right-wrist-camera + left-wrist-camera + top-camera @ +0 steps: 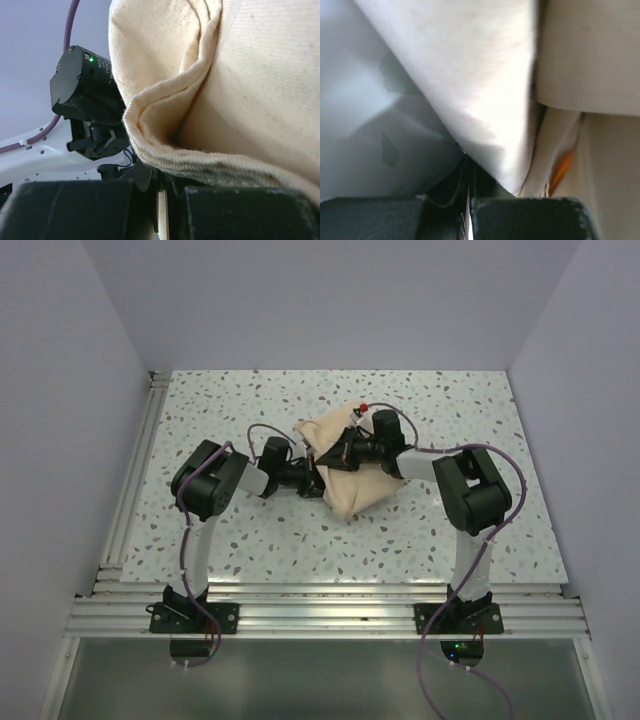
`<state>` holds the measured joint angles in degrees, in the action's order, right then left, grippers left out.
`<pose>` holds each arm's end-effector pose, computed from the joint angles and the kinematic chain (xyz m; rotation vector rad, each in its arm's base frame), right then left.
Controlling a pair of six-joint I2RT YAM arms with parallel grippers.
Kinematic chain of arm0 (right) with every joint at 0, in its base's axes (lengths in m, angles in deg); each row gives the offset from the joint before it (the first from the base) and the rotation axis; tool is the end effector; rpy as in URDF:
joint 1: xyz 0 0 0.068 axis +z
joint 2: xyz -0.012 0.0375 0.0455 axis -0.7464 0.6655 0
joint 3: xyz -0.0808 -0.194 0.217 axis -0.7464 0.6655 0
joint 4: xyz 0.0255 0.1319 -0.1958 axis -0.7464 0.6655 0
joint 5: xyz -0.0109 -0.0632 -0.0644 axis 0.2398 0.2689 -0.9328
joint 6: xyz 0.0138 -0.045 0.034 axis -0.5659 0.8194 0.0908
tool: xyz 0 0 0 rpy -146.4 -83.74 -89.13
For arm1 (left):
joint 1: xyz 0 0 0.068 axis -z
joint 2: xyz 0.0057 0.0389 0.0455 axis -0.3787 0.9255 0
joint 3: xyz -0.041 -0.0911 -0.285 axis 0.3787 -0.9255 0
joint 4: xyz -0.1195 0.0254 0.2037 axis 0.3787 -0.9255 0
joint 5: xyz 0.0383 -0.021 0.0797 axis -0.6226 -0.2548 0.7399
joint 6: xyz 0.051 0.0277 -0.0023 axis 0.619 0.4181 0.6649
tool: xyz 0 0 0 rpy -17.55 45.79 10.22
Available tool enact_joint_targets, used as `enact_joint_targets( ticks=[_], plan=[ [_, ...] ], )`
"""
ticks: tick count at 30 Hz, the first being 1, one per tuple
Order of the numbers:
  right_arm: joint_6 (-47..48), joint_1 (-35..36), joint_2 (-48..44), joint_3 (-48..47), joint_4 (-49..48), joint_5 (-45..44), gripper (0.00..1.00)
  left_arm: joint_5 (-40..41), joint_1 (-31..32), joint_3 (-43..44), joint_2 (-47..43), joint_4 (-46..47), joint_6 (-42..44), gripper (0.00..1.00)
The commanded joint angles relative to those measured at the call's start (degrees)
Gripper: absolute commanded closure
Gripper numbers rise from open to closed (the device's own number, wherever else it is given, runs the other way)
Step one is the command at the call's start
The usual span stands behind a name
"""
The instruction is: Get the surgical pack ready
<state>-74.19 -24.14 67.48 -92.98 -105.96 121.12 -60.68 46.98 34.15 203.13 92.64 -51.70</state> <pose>0.3750 0.2007 0.2055 0.0876 2.3378 1.6222 0.3670 -0.2052 0.1107 -0.1404 2.4934 -1.7351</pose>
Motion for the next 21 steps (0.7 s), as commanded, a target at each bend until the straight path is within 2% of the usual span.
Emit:
enact_joint_targets(
  ticks=[1, 8, 12, 14, 19, 21],
  plan=[
    [-0.4, 0.5, 1.2, 2.5, 1.2, 6.7, 1.0, 2.9, 2.2, 1.2, 0.2, -3.3, 3.5, 1.0],
    [0.7, -0.4, 3.8, 2.6, 1.1, 6.1, 1.0, 6.2, 2.5, -0.6, -1.4, -1.9, 2.7, 1.0],
    [3.4, -0.5, 4.1, 1.8, 3.1, 3.5, 1.0, 10.2, 3.6, -6.9, -6.0, 7.5, -2.4, 1.0],
    [5.1, -0.5, 3.7, 1.1, 6.8, 2.1, 1.0, 13.0, 4.2, -10.9, -8.3, 9.2, -3.1, 1.0],
    [9.4, -0.5, 2.5, -0.6, 12.4, -1.1, 1.0, 19.0, 4.3, -16.3, -17.8, 4.4, -0.1, 1.0],
    [10.8, -0.5, 1.8, -1.1, 13.5, -1.9, 1.0, 21.0, 4.2, -17.1, -21.5, -0.4, 2.1, 1.0]
  ],
)
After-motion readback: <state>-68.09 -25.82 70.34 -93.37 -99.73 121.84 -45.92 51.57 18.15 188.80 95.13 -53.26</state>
